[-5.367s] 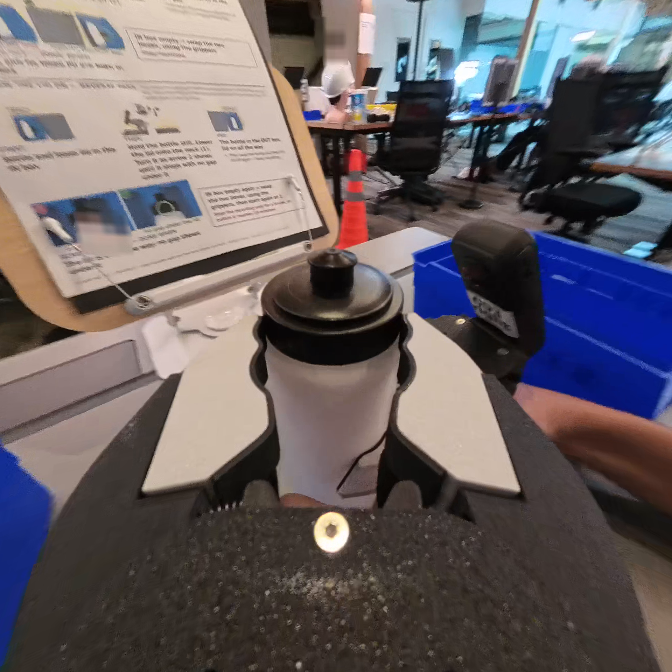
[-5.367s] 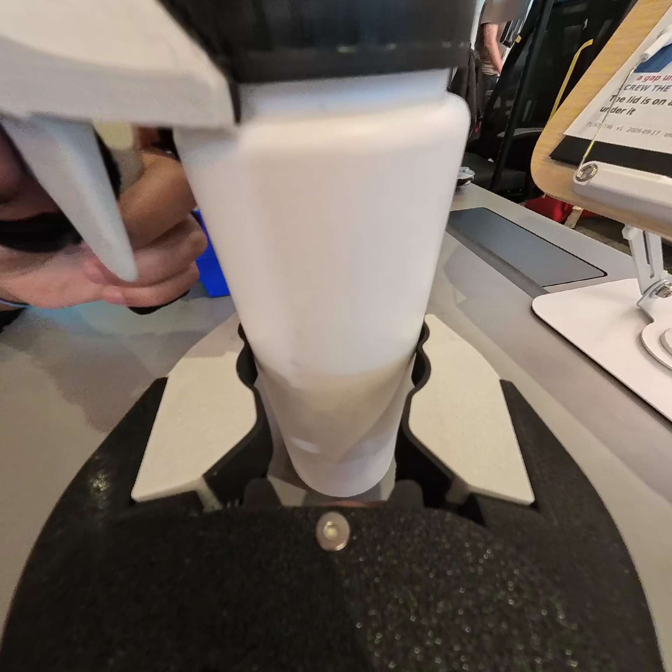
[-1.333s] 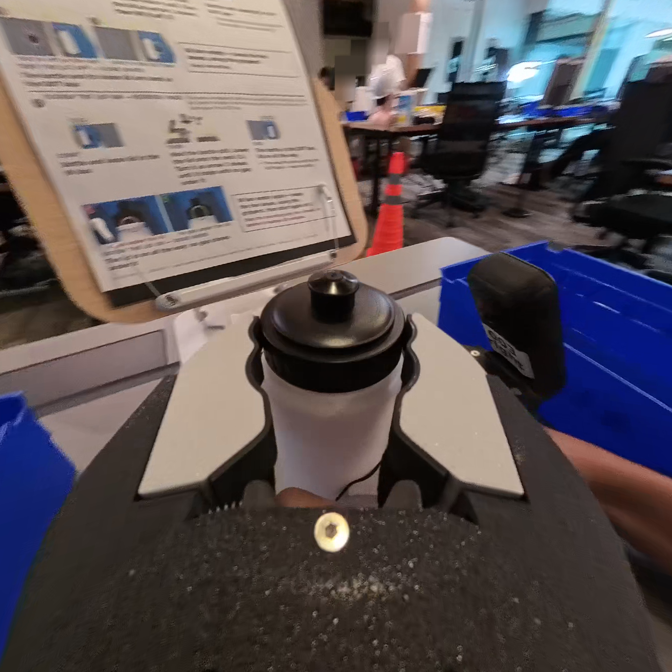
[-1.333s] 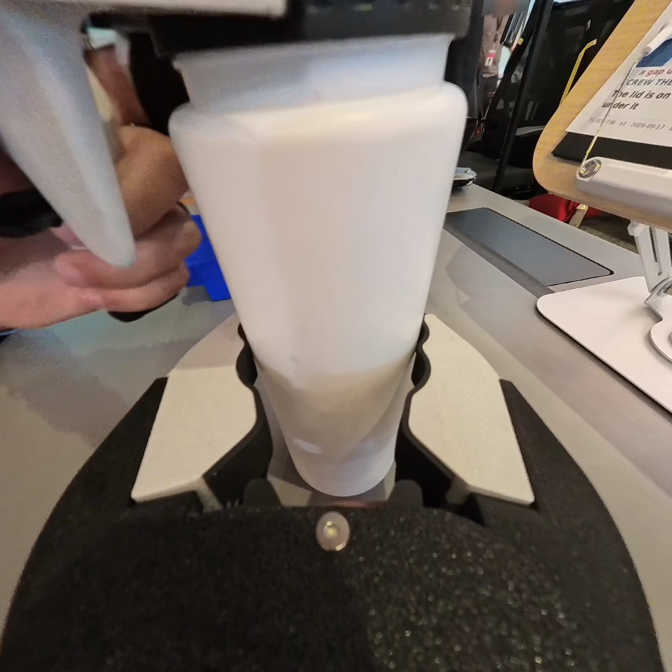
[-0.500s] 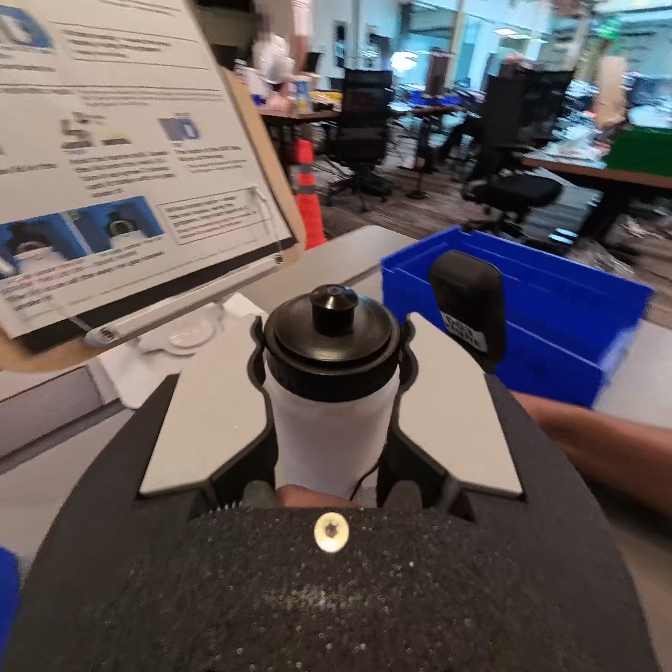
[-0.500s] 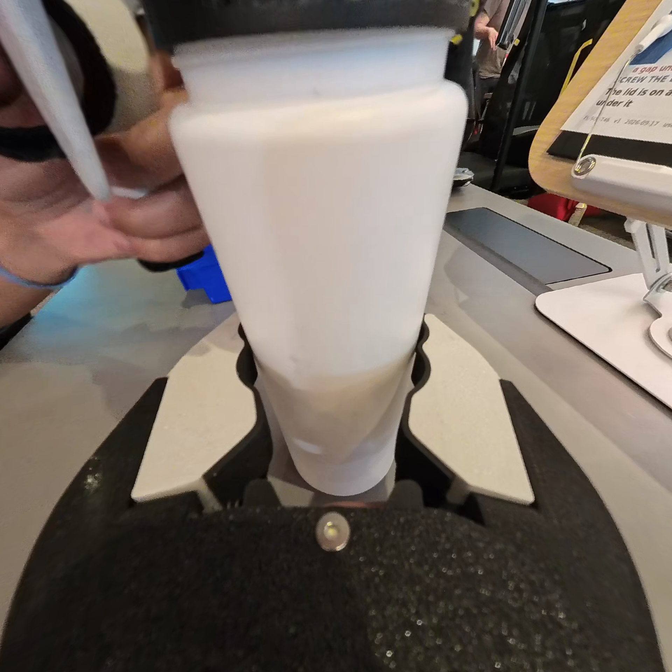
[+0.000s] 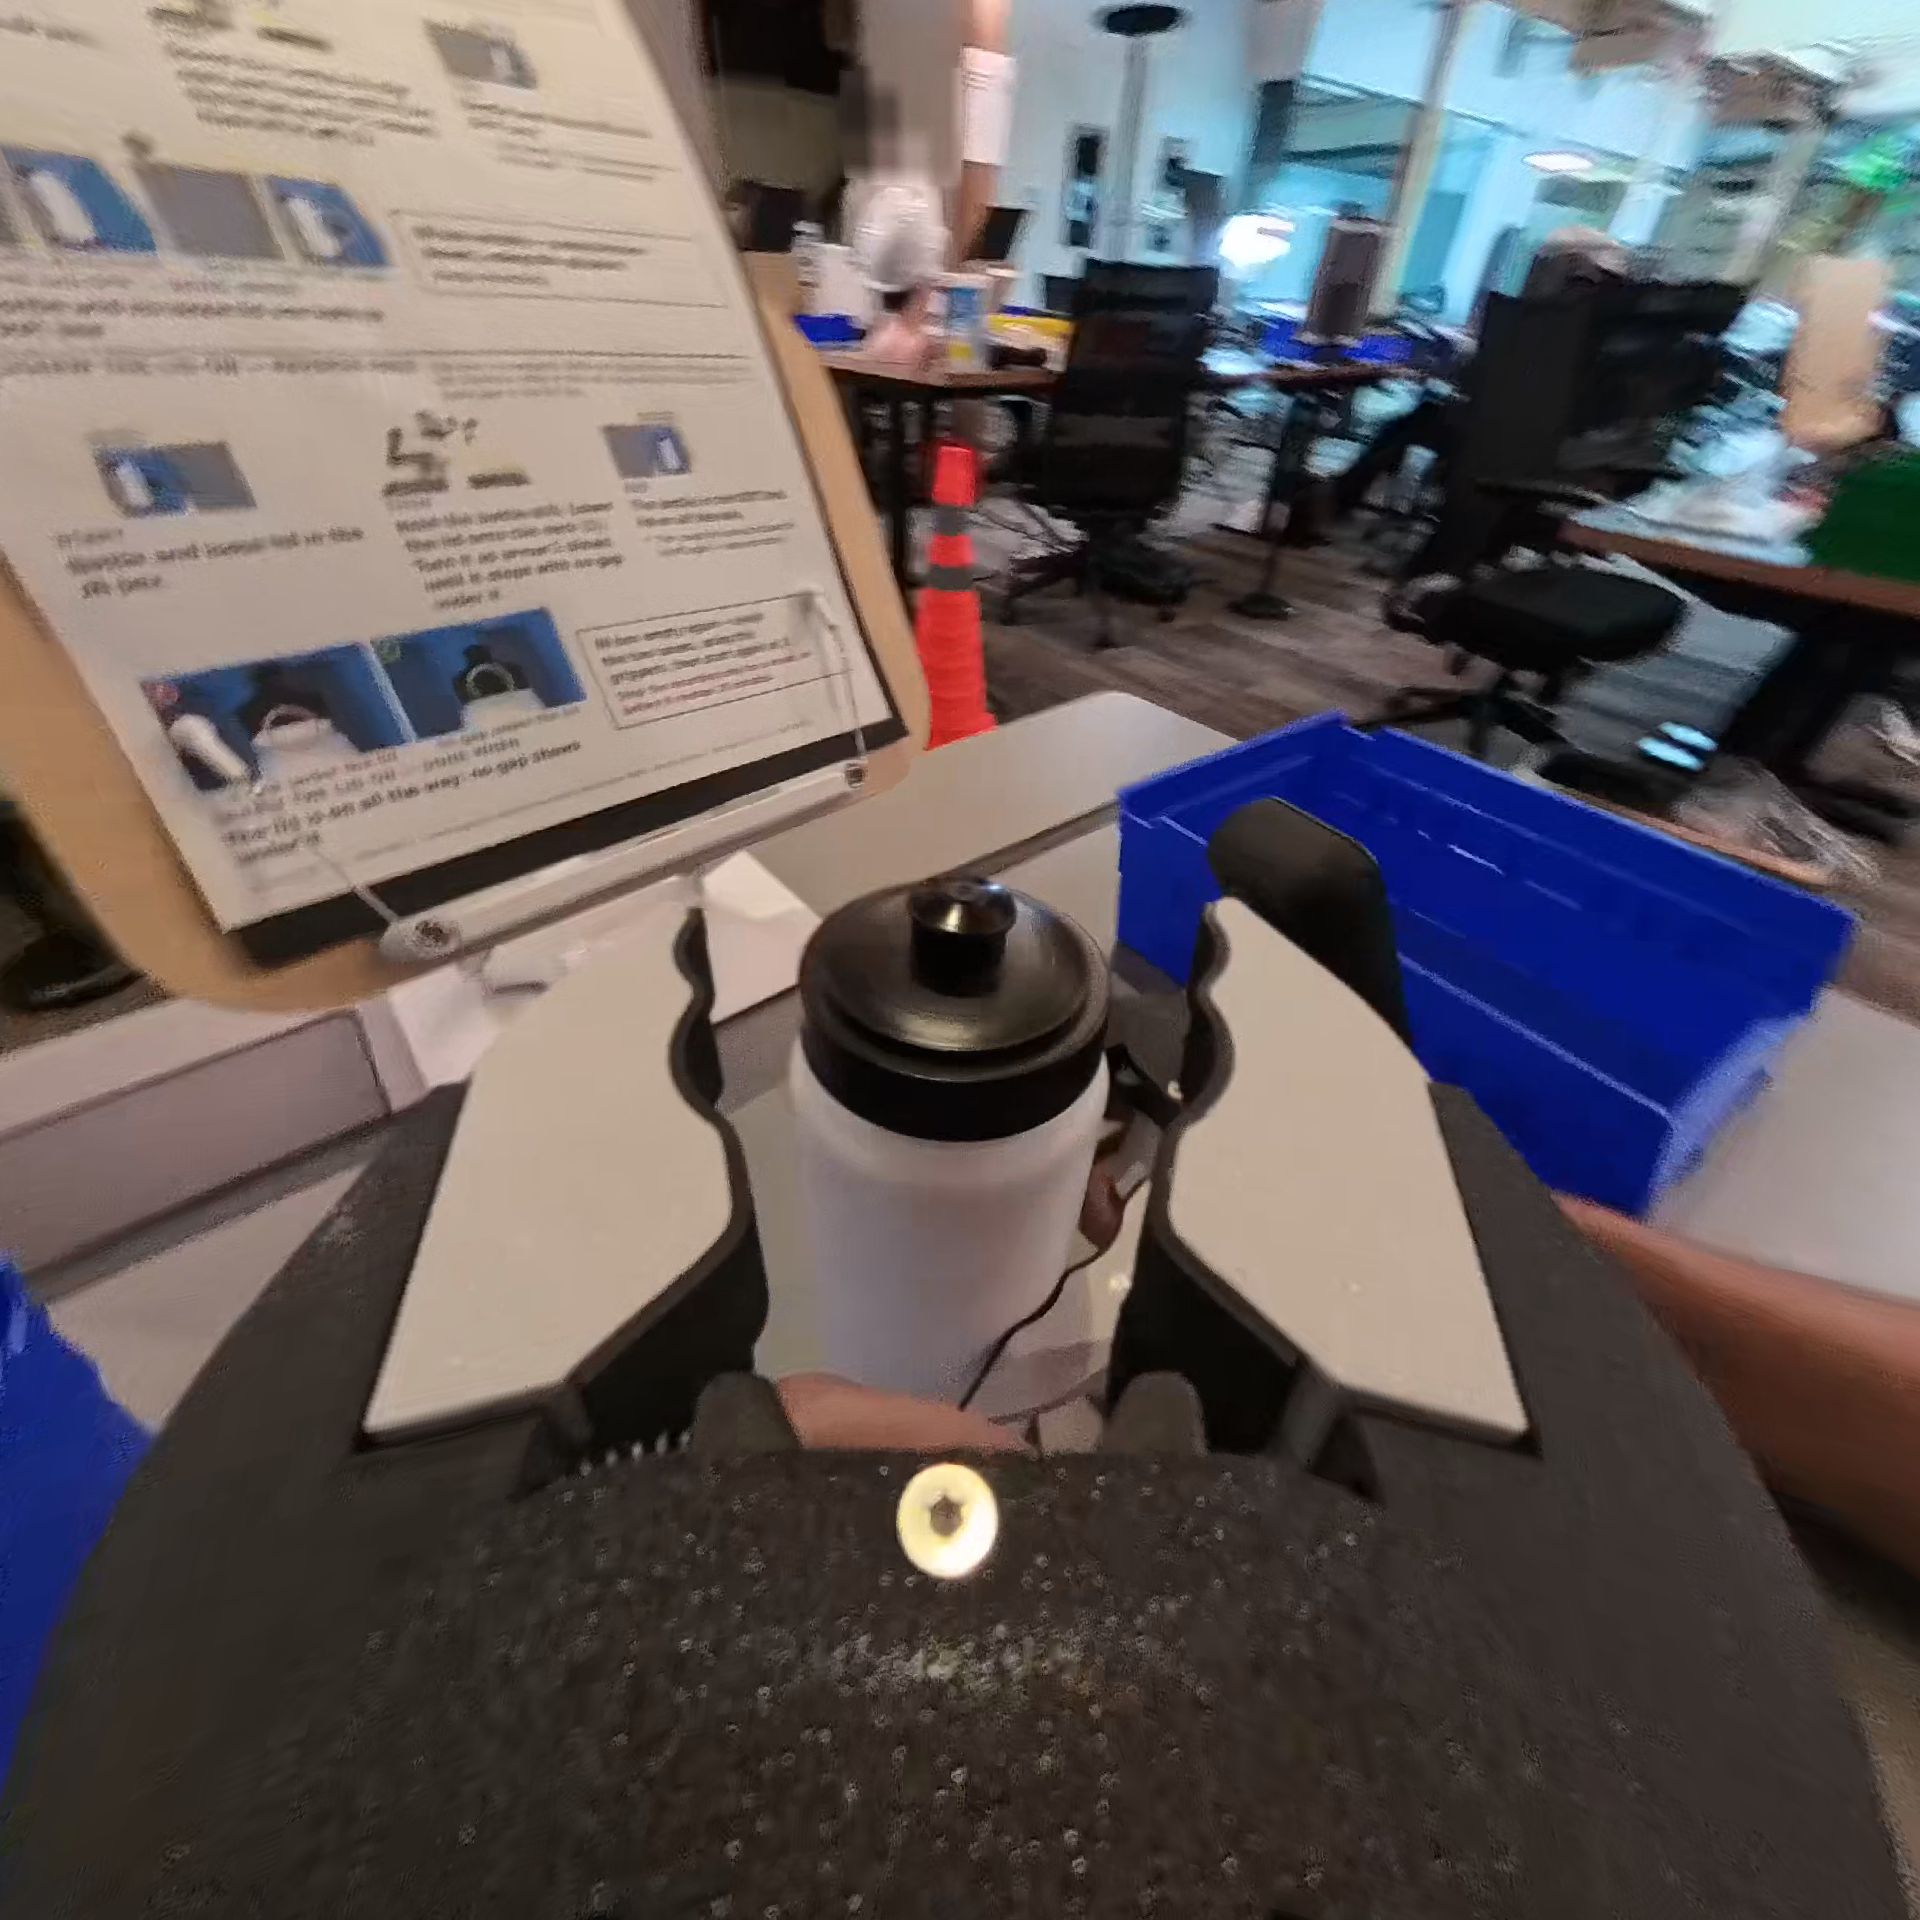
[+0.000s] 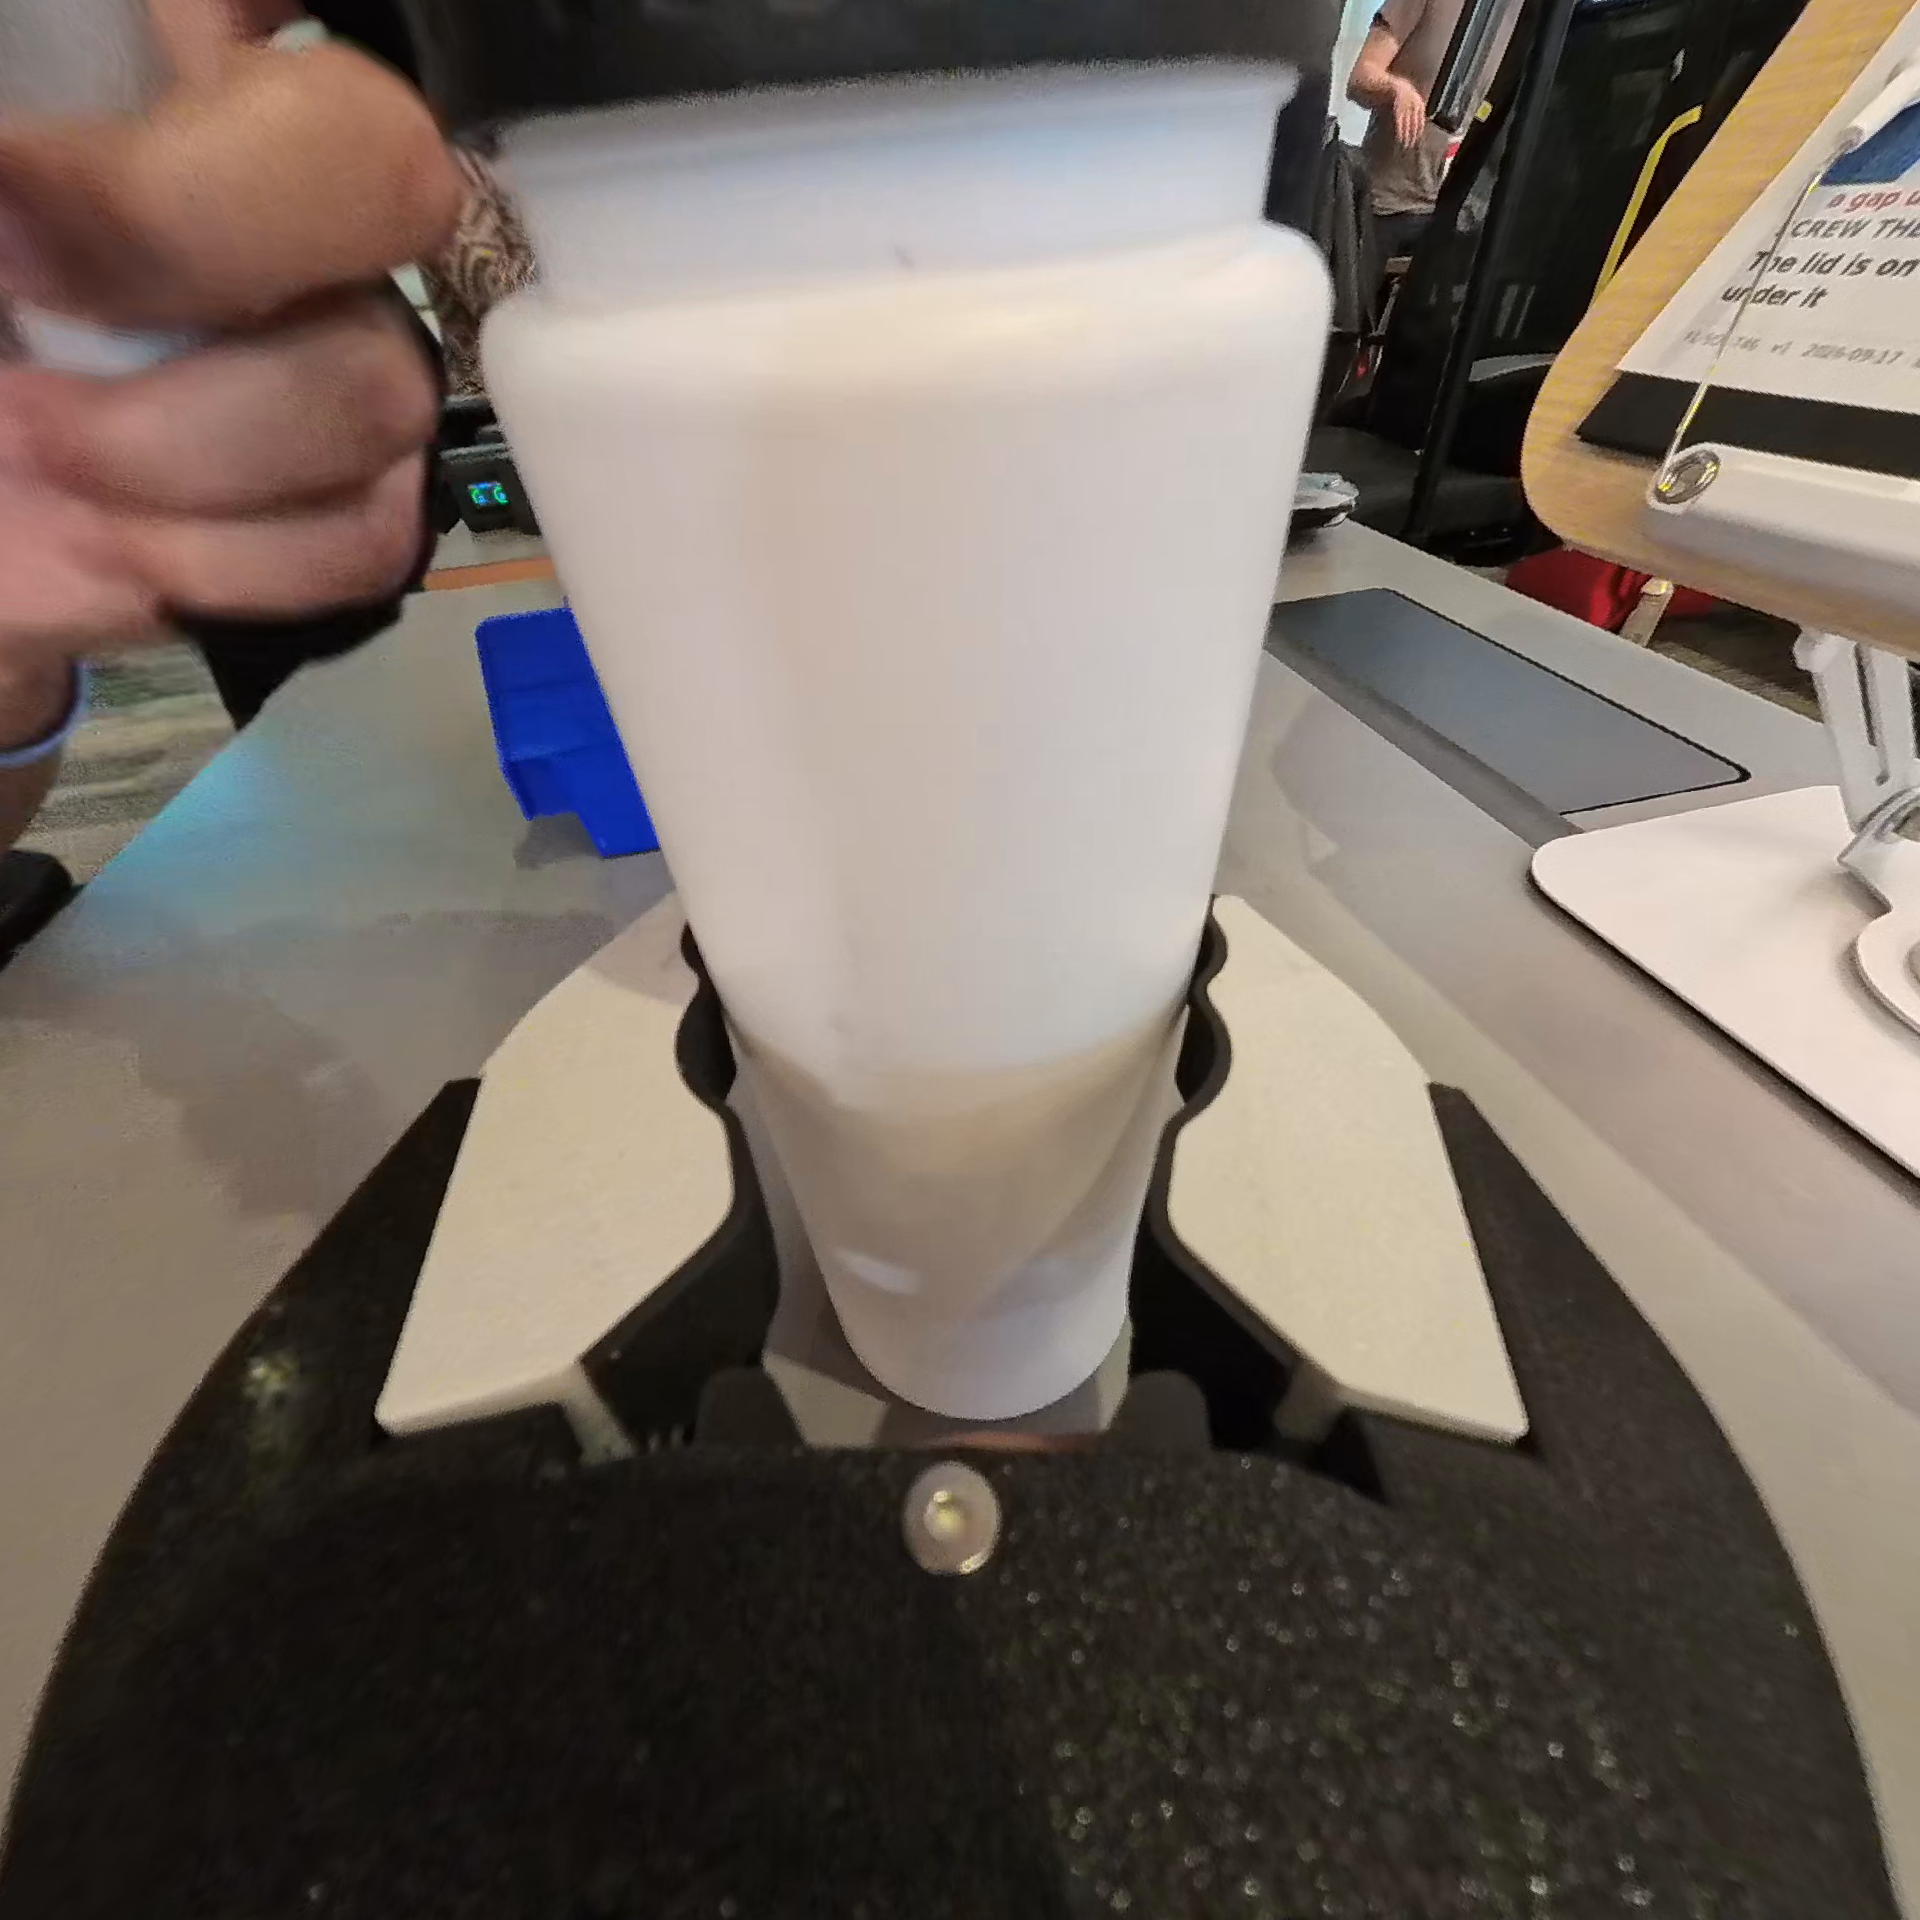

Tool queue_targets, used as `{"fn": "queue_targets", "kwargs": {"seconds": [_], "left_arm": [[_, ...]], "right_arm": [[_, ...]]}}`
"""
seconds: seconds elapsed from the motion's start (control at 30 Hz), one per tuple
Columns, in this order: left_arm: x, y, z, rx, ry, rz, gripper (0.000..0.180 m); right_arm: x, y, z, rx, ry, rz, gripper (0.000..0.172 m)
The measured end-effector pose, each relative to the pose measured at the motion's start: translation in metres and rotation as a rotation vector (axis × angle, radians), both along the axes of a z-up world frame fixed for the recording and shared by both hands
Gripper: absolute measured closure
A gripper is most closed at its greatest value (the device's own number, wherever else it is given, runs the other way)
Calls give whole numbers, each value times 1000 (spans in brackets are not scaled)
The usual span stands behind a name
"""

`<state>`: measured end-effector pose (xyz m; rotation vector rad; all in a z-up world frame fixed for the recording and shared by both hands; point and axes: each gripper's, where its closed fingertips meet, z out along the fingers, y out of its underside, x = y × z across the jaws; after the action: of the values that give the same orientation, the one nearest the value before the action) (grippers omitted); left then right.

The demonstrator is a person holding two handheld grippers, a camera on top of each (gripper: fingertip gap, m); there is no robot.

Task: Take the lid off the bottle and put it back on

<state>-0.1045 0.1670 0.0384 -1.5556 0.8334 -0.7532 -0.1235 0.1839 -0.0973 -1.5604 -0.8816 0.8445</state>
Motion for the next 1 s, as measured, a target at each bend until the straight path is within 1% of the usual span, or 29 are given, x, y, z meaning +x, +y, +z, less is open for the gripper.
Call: {"fn": "queue_targets", "kwargs": {"seconds": [0.03, 0.1, 0.13, 0.23, 0.3, 0.33, 0.4, 0.47, 0.67, 0.73, 0.8, 0.83, 0.9, 1.0], "left_arm": [[-1, -2, -1, -12, 34, -96, 98], [-1, -7, -12, -60, 115, -269, 89], [-1, -8, -19, -57, 150, -328, 92], [6, 9, -32, 14, 211, -322, 93], [14, 12, -40, 9, 244, -331, 96], [17, 9, -41, 7, 249, -356, 105], [20, 8, -40, 21, 248, -332, 108], [21, 7, -39, 26, 232, -260, 108], [22, 13, -36, 40, 90, 116, 109], [22, 14, -35, 55, 78, 231, 109], [23, 14, -34, 50, 89, 293, 109], [25, 12, -34, 32, 100, 287, 106], [24, 6, -32, -25, 110, 222, 102], [14, -8, -11, -84, 116, 35, 95]], "right_arm": [[0, 0, 0, 0, -1, 1, 86], [0, 0, 0, -1, -2, 2, 86], [0, 0, 0, -2, -1, 2, 86], [-1, 0, 0, -3, 1, 3, 86], [0, 0, 0, -4, 1, 5, 86], [0, 0, 0, -4, 2, 4, 86], [1, 0, 0, -8, 6, 4, 86], [2, 0, 0, -7, 8, 2, 86], [3, 0, 0, -6, 10, -3, 87], [4, 1, 0, -5, 9, -4, 87], [4, 1, 1, -3, 6, -4, 87], [5, 1, 1, -4, 8, -5, 87], [5, 1, 1, -8, 16, -5, 87], [3, 1, 0, -3, 7, -4, 87]]}}
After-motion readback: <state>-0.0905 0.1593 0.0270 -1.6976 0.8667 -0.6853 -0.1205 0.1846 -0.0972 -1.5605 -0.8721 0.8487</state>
